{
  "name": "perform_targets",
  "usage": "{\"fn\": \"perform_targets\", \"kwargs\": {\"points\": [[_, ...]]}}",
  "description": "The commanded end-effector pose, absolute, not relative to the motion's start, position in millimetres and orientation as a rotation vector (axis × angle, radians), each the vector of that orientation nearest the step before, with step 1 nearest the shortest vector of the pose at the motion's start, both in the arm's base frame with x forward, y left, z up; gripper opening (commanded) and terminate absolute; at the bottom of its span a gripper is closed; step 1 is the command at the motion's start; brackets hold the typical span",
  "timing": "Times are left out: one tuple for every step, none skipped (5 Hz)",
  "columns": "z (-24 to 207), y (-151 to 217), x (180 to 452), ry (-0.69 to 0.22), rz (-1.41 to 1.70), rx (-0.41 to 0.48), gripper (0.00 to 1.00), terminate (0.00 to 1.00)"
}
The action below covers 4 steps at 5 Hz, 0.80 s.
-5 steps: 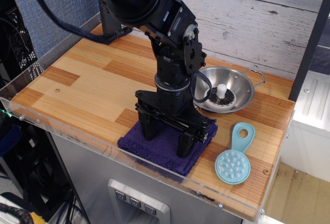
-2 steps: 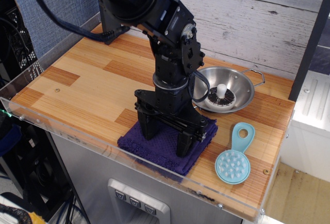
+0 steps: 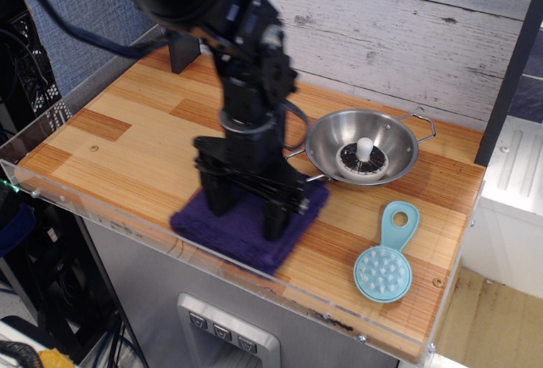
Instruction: Move the purple cloth to the left bottom of the table.
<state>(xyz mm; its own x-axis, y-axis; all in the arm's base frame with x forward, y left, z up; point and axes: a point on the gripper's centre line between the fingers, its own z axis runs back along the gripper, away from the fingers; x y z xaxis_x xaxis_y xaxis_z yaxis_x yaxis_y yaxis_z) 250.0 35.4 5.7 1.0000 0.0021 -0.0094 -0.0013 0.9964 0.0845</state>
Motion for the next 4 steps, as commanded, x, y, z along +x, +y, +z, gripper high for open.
{"fn": "perform_targets", "kwargs": {"points": [[-2.8,91.8,226.5,0.081,0.102,0.054,1.0,0.0],[3.1,121.8,224.9,0.08,0.122,0.053,1.0,0.0],[5.0,142.5,224.9,0.086,0.142,0.048,1.0,0.0],[9.6,157.6,230.5,0.074,0.144,0.034,1.0,0.0]]}}
